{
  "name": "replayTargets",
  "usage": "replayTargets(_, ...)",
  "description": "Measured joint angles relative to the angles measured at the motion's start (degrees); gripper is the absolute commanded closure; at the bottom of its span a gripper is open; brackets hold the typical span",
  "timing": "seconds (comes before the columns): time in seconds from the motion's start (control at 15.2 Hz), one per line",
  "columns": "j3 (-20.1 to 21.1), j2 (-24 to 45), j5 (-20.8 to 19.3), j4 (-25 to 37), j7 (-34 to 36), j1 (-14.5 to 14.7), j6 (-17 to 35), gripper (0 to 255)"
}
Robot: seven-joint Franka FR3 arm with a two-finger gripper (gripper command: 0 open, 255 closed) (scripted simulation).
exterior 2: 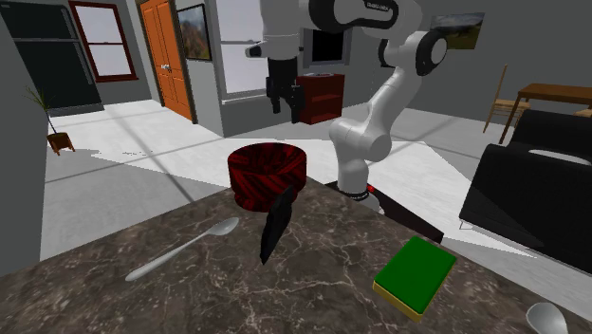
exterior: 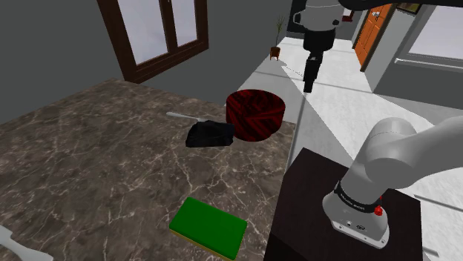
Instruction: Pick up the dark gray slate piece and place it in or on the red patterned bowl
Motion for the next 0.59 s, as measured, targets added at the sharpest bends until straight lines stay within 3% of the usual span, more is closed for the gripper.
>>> replayTargets(0.59,4.51,10.04,3.66,4.33,-0.54,4.6,6.52,0)
